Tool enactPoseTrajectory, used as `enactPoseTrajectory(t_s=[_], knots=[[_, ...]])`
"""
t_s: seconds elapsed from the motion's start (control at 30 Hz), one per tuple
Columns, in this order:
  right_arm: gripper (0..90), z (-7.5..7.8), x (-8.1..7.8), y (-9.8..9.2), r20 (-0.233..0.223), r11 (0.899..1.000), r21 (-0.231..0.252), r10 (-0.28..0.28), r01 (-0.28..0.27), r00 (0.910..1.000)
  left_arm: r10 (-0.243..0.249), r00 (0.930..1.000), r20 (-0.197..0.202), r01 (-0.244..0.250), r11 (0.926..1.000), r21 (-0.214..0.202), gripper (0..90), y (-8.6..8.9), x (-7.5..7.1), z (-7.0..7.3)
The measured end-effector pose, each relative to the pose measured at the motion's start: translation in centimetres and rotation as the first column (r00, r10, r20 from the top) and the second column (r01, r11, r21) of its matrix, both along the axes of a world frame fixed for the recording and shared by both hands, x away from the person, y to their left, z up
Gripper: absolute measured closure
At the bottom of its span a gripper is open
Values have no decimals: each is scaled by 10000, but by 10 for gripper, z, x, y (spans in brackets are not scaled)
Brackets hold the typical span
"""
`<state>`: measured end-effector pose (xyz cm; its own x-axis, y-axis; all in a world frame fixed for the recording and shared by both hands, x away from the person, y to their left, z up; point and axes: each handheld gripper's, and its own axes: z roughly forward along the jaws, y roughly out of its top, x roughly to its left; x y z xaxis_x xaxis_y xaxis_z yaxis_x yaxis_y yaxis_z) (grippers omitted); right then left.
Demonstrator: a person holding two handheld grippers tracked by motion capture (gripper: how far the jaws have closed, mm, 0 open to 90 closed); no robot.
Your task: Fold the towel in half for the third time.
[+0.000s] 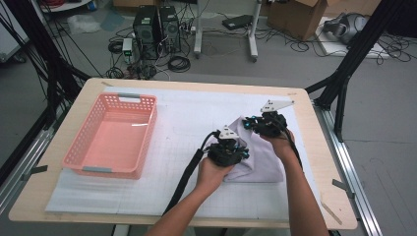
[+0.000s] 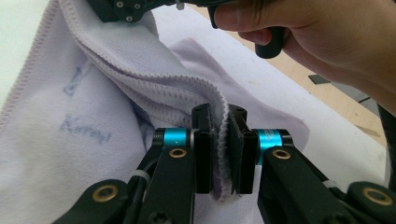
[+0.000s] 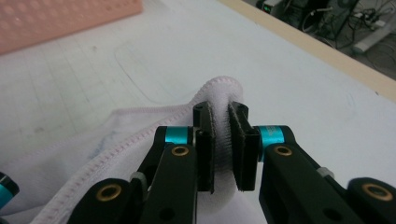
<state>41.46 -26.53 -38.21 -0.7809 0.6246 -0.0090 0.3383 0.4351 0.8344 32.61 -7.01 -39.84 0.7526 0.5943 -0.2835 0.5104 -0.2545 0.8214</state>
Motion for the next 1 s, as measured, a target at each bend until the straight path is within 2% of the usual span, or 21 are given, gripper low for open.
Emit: enactPoseTrajectory(t_s=[0.13,0.2,0.27,0.33,0.4,0.43,0.47,0.5,0.53,0.57,0.67,0.7,0.73,0.77,0.83,0.9,0.97,1.0], knots=[[816,-7,-1,-11,-121,9995,-153,-264,262,9996,-49,9999,-133,49,10000,42,810,-12,2,-7],[809,-13,-4,-22,-241,9984,-144,-549,546,9982,-59,9998,-199,57,9999,-128,691,-17,2,-11],[761,-17,-7,-30,-370,9965,-43,-833,832,9958,-35,10000,-50,34,9999,-129,549,-13,2,-8],[651,-19,-10,-37,-493,9903,168,-1370,1379,9893,44,9993,376,-29,9993,-376,437,-3,0,-1],[612,-17,-13,-47,-656,9809,407,-1872,1901,9801,144,9946,1024,-74,9976,-682,400,13,-3,6],[596,-16,-16,-51,-597,9779,410,-2023,2049,9775,144,9946,1024,-74,9976,-682,392,13,-3,6],[578,-13,-20,-56,-487,9730,336,-2266,2283,9728,555,9874,1480,-440,9959,-796,382,33,-2,9],[566,-11,-24,-60,-592,9702,338,-2376,2398,9696,710,9860,1511,-584,9945,-866,365,43,0,9],[555,-8,-27,-63,-559,9680,357,-2463,2485,9676,710,9860,1511,-584,9945,-866,360,43,0,9],[553,-5,-32,-65,-539,9663,398,-2520,2542,9662,1043,9819,1581,-904,9916,-927,359,60,3,7],[542,6,-47,-67,-269,9638,494,-2610,2621,9650,1356,9780,1588,-1213,9879,-966,347,83,4,1],[542,7,-52,-67,-111,9639,399,-2629,2631,9648,1434,9749,1704,-1296,9875,-893,342,89,3,-1],[539,7,-57,-67,-99,9632,189,-2679,2680,9634,1434,9749,1704,-1296,9875,-893,339,89,3,-1],[529,7,-61,-67,-126,9628,28,-2702,2703,9627,1747,9687,1765,-1615,9831,-866,335,100,3,-7],[507,1,-69,-69,-372,9621,-90,-2727,2726,9614,1841,9684,1681,-1719,9815,-845,330,107,3,-11],[481,-8,-79,-72,-622,9596,-222,-2813,2805,9576,2070,9639,1676,-1961,9774,-792,328,125,0,-21],[463,-16,-91,-77,-815,9598,188,-2777,2800,9572,2078,9646,1624,-1979,9773,-754,326,134,-2,-25],[460,-18,-97,-79,-832,9612,443,-2681,2723,9598,2125,9626,1681,-2023,9764,-756,326,138,-3,-27]])
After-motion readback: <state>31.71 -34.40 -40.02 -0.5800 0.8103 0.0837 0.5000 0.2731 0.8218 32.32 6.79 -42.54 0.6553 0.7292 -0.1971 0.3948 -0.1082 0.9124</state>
